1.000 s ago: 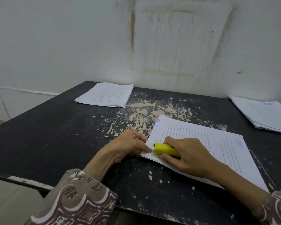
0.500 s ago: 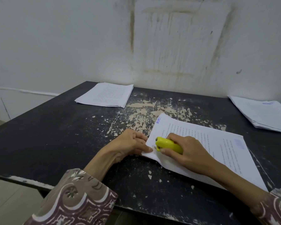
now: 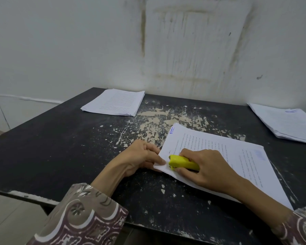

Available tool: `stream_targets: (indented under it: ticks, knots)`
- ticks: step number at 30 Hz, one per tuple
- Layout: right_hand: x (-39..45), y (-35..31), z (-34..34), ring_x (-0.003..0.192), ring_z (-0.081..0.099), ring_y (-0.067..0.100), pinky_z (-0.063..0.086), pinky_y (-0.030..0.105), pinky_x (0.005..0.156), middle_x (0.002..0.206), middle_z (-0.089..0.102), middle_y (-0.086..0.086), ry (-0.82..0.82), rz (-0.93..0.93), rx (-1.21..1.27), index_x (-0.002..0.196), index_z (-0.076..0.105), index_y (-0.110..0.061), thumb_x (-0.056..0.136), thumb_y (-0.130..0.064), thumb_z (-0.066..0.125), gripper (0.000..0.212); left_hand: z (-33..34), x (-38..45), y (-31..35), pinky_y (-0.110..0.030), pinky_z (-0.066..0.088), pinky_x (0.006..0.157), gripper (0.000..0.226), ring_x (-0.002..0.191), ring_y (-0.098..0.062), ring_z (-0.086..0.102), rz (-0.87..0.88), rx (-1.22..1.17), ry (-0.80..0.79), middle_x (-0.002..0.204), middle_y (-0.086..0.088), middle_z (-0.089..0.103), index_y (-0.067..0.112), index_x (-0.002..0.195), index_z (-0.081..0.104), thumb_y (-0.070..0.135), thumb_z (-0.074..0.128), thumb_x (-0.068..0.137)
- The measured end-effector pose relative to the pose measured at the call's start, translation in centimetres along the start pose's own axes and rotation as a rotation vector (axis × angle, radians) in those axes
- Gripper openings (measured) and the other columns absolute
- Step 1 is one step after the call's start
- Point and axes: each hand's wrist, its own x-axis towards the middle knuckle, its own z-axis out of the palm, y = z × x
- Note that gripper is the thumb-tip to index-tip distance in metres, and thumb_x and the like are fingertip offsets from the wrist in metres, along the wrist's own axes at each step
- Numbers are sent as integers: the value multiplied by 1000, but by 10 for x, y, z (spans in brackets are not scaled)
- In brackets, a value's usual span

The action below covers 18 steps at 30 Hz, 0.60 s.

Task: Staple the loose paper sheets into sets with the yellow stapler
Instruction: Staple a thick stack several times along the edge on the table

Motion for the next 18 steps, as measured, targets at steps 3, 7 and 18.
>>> stream_targets:
  ticks: [3,7,18]
  knots:
    - [-1,-4,3,38,48,11,35,28,37,50,57,-8,68,-39,-44,79,59,-25,79,-56,42,35,2,-1,0,-14,46,43,15,46,-7,60,2,-22,2,54,-2,67,-4,73,65,-19,63,70]
    - [-3,-7,7,34,47,11,33,27,32,48,56,-9,105,-41,-126,77,56,-24,79,-53,43,32,2,0,0,-14,46,43,13,45,-7,60,15,-20,-1,51,-1,66,-7,75,64,-19,63,70]
    - [-2,-3,7,47,42,13,31,27,48,55,49,-7,35,83,-4,86,55,-23,74,-67,26,55,2,0,0,-13,46,45,15,46,-6,59,27,-27,-10,52,2,67,-3,77,65,-16,66,70]
